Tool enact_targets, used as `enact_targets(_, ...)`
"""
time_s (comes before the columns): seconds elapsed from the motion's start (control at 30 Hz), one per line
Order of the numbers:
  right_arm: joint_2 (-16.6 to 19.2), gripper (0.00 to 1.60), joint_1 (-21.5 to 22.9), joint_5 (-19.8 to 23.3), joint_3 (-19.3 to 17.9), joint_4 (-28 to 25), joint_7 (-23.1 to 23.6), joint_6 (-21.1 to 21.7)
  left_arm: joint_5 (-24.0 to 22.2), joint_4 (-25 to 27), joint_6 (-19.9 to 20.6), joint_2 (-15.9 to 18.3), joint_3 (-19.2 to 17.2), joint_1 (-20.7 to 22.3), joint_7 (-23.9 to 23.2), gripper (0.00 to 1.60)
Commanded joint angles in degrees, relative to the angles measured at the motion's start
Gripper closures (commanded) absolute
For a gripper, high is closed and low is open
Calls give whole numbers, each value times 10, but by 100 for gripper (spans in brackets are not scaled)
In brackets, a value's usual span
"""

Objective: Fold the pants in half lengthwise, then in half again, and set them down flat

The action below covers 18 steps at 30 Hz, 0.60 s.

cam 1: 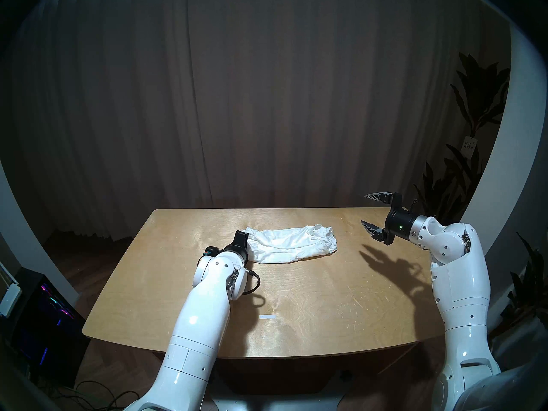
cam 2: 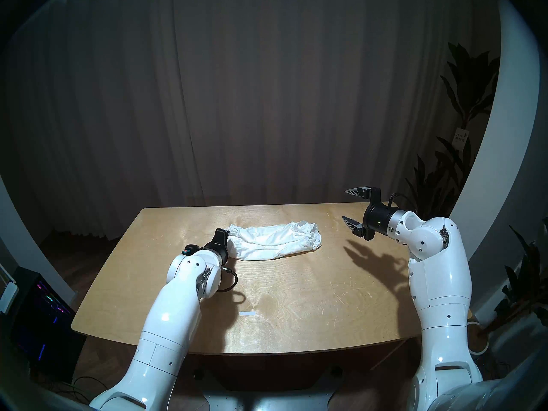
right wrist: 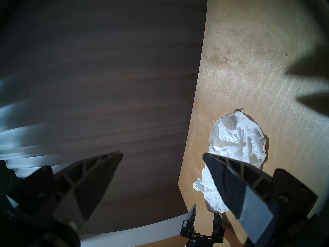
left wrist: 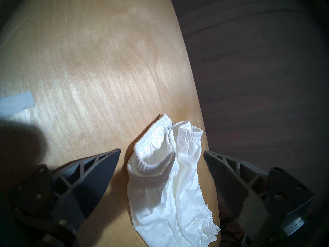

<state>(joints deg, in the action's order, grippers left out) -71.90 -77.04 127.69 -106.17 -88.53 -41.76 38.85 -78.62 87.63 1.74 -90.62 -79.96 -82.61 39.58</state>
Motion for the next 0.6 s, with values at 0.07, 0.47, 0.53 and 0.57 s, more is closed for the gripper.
enact_targets(0.07, 7, 0, 10, 7, -8, -12, 1, 5, -4, -33, 2, -22, 16, 36, -1, 0)
enact_targets(0.47, 12, 0, 2, 20, -23, -19, -4, 7, 22, -121, -26, -32, 25, 85, 0, 0)
enact_targets(0.53, 12, 0, 0, 22, -25, -22, -6, 7, 26, -131, -30, -31, 24, 90, 4, 4)
enact_targets(0.57, 12, 0, 0, 22, -26, -22, -5, 7, 31, -137, -36, -32, 24, 93, 10, 11)
